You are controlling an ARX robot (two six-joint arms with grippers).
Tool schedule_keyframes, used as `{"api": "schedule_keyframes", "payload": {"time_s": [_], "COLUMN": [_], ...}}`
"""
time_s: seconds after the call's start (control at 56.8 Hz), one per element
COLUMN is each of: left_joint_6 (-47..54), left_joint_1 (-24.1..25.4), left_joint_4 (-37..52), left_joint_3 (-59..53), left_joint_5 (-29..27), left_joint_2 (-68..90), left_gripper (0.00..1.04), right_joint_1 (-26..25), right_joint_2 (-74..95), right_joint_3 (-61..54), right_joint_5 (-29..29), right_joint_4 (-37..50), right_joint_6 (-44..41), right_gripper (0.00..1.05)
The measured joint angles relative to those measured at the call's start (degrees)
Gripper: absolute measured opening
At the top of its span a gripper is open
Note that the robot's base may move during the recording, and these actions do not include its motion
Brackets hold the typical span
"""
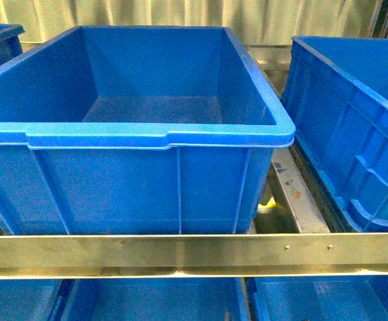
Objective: Pick red and yellow buttons and place in box
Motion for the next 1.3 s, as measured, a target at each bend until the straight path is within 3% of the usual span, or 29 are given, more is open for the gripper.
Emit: {"api": "schedule_keyframes", "payload": {"time_s": [0.088, 0.194, 0.44, 0.775, 1.021, 1.162, 1.303], "left_joint_6": [0.0, 0.0, 0.0, 0.0, 0.0, 0.0, 0.0], "left_joint_1": [0.0, 0.0, 0.0, 0.0, 0.0, 0.0, 0.0], "left_joint_4": [0.0, 0.0, 0.0, 0.0, 0.0, 0.0, 0.0], "left_joint_3": [0.0, 0.0, 0.0, 0.0, 0.0, 0.0, 0.0], "left_joint_5": [0.0, 0.0, 0.0, 0.0, 0.0, 0.0, 0.0], "left_joint_2": [0.0, 0.0, 0.0, 0.0, 0.0, 0.0, 0.0], "left_gripper": [0.97, 0.97, 0.97, 0.97, 0.97, 0.97, 0.97], "right_joint_1": [-7.2, -14.0, -26.7, -31.7, -32.4, -32.3, -32.3], "right_joint_2": [8.3, 17.2, 41.6, 66.1, 73.0, 72.4, 69.9], "right_joint_3": [9.4, 21.0, 47.5, 71.1, 73.7, 72.7, 70.7], "right_joint_5": [-7.7, -13.0, -16.6, -17.5, -16.3, -16.1, -16.3], "right_joint_4": [2.0, 1.6, -9.1, -33.9, -33.9, -30.5, -30.0], "right_joint_6": [-3.0, -4.0, -2.3, -1.1, -2.9, -2.8, -2.8], "right_gripper": [0.42, 0.42, 0.42, 0.42, 0.42, 0.67, 0.87]}}
